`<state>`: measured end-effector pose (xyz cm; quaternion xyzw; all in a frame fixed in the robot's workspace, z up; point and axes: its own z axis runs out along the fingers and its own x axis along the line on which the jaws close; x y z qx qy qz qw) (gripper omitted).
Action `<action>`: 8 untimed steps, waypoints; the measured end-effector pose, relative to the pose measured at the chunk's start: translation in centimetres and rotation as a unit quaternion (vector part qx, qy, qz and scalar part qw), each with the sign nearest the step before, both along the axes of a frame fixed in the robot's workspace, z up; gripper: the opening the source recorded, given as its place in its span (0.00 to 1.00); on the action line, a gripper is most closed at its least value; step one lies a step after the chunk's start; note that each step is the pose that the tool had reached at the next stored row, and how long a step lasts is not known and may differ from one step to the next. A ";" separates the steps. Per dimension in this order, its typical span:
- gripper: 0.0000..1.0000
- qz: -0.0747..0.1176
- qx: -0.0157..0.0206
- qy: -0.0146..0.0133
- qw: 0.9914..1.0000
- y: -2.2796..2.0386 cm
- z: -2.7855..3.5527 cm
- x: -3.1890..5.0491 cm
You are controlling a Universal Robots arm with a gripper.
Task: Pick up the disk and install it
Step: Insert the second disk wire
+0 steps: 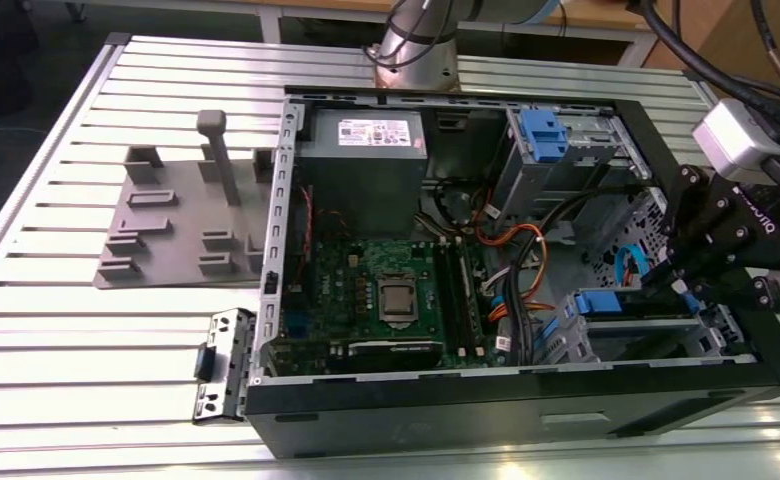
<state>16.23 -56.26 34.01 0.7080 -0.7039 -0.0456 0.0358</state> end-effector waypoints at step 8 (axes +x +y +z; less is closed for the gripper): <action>0.16 0.000 0.015 0.000 1.000 -0.01 -0.01 -0.09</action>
